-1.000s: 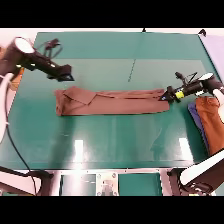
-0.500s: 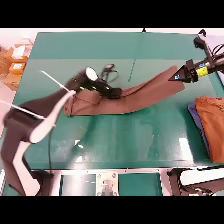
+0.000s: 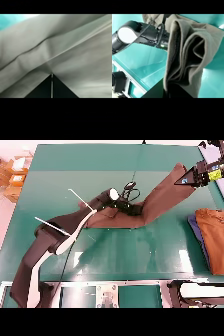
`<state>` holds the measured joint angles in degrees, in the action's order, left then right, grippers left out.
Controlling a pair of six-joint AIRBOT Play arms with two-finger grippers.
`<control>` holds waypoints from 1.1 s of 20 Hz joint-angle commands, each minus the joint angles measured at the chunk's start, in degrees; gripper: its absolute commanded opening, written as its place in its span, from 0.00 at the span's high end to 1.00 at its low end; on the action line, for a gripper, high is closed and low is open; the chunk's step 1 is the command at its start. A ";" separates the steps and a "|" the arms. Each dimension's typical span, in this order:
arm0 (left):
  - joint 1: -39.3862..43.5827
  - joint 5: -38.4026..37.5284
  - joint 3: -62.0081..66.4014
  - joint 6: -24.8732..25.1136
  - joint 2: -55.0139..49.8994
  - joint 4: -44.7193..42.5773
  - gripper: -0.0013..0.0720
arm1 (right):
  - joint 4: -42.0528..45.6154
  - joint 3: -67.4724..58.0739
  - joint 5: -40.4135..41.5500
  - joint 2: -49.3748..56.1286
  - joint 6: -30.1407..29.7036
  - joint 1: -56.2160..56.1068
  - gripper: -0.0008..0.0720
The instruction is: Fold the shirts.
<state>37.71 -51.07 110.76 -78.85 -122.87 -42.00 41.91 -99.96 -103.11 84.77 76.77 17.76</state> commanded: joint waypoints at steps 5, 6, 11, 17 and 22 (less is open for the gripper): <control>-13.51 -34.07 7.67 -5.33 9.88 -35.41 0.94 | -7.19 -0.09 4.22 -0.28 5.64 -6.08 0.97; -16.17 -38.38 7.34 -5.25 12.26 -41.88 0.94 | -7.19 0.46 6.95 -0.15 5.79 -9.64 0.97; -28.04 -45.92 6.91 -3.15 19.58 -50.31 0.94 | -6.01 2.60 26.51 6.08 5.75 -32.50 0.97; -38.51 -44.57 6.05 -2.05 23.39 -50.51 0.94 | -6.36 2.56 59.47 26.47 5.53 -54.77 0.66; -41.64 -45.03 4.07 -0.09 23.34 -48.46 0.94 | -4.87 0.74 54.01 27.91 5.53 -50.47 0.61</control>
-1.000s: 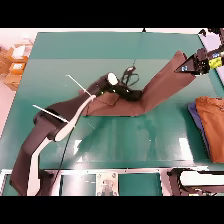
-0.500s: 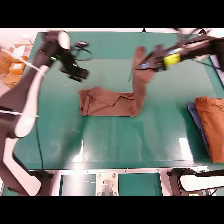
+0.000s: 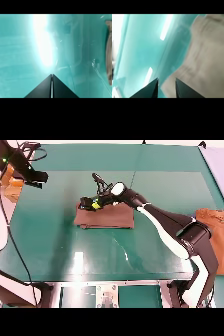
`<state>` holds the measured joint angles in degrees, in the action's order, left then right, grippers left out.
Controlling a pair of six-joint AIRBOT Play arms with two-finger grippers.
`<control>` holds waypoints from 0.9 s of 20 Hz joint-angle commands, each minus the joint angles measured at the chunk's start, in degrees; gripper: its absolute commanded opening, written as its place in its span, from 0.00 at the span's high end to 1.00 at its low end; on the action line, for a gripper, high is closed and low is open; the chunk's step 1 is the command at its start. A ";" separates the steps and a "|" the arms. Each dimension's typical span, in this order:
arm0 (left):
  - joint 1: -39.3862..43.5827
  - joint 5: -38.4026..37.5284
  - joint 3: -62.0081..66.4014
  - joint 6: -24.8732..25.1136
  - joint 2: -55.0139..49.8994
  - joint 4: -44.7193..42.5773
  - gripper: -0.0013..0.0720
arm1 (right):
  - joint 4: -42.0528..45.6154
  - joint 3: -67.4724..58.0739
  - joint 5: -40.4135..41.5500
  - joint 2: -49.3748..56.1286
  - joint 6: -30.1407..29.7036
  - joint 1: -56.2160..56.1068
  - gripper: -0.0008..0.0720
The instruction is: Fold the shirts.
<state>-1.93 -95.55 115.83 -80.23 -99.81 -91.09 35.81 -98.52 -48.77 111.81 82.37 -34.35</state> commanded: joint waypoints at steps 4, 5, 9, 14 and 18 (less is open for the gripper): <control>-1.99 -0.48 -1.51 1.90 0.28 2.23 0.94 | 3.06 -0.55 -13.55 -7.48 0.59 17.25 0.57; -1.99 -0.50 -1.51 1.90 0.26 2.36 0.94 | 5.03 -0.15 -16.33 -9.51 1.99 20.79 0.57; -1.99 -0.63 -1.51 1.84 0.28 2.69 0.94 | 13.99 9.44 -21.79 -16.87 5.66 31.82 0.36; -1.99 -0.94 -1.51 0.81 0.26 3.98 0.94 | 9.09 30.10 -14.29 -17.27 2.89 34.77 0.17; -1.99 -0.94 -1.51 0.72 0.28 4.13 0.94 | -2.80 34.80 -9.73 -12.55 -3.69 30.18 0.17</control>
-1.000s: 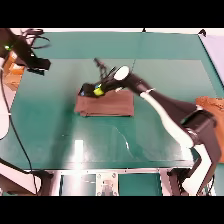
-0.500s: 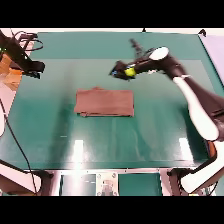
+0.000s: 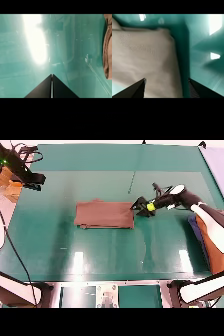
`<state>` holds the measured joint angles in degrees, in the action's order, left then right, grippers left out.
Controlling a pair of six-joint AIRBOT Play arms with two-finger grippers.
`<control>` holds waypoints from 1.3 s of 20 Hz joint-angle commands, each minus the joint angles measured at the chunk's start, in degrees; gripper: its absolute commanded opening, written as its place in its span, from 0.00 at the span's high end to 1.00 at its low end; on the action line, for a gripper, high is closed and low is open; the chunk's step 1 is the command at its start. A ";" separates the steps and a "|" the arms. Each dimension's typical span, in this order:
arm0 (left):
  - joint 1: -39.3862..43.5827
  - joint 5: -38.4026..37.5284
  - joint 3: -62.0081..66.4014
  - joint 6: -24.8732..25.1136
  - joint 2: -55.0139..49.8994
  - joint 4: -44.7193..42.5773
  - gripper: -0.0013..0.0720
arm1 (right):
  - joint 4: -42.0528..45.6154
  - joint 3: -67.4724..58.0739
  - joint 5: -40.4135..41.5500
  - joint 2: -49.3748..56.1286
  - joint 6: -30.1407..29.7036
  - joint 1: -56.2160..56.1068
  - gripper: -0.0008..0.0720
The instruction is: Fold the shirts.
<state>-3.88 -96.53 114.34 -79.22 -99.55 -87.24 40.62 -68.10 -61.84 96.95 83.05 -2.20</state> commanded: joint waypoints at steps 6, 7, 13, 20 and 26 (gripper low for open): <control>-0.04 -0.02 -0.02 -0.42 0.00 0.35 0.94 | -23.10 -1.05 5.01 4.33 -12.15 -6.93 0.94; -0.04 -0.17 -0.02 -0.46 0.02 0.52 0.94 | -23.96 -3.65 2.95 3.78 -11.85 -5.68 0.97; -0.02 -0.79 -0.02 -0.48 0.00 0.96 0.94 | -22.49 -17.31 -5.55 -10.14 -3.15 13.81 0.97; -0.04 -0.68 -0.02 -0.92 0.00 2.45 0.94 | -13.27 -24.81 -18.38 -18.93 7.93 50.27 0.97; -0.02 -0.52 -0.02 -0.90 0.00 3.96 0.94 | 10.21 -24.85 -33.46 -23.47 16.44 73.85 0.97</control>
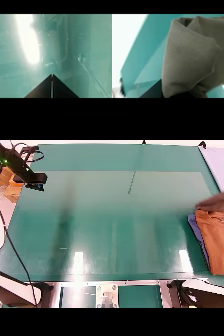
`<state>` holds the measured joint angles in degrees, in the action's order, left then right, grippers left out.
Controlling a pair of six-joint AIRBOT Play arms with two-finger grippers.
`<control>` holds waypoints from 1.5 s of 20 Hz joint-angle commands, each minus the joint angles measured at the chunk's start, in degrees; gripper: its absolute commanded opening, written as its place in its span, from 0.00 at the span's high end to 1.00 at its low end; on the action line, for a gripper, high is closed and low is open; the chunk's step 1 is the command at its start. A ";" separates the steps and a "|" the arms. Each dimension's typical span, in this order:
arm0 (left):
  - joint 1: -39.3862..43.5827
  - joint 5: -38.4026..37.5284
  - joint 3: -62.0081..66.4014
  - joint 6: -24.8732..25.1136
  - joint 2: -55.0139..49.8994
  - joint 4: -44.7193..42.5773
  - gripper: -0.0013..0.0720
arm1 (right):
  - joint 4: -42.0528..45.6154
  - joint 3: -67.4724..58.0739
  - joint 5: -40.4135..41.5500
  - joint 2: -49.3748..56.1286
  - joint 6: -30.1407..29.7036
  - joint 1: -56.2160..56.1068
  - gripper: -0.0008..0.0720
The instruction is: Fold the shirts.
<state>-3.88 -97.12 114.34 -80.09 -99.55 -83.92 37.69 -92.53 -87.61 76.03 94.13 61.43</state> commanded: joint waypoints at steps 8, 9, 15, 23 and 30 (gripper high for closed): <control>-0.02 0.04 -0.02 0.24 0.00 0.98 0.94 | 42.75 5.46 -17.40 -5.55 8.11 14.88 0.97; -0.04 0.09 -0.02 0.22 0.00 1.09 0.94 | 45.94 7.76 -17.00 -5.55 8.11 14.08 0.97; -0.04 0.28 -0.02 0.28 0.00 1.25 0.94 | 42.38 14.16 -13.99 -4.94 9.40 12.02 0.10; 7.30 0.44 -11.82 -1.14 4.66 5.51 0.94 | 30.08 20.81 4.31 -10.05 -0.35 -23.61 0.97; 15.54 15.82 -52.68 -8.55 31.41 6.78 0.94 | 30.34 53.24 21.11 -24.50 -0.24 -58.27 0.97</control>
<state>9.52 -87.39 75.02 -85.60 -77.17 -77.84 68.97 -48.99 -75.05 55.40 94.06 15.64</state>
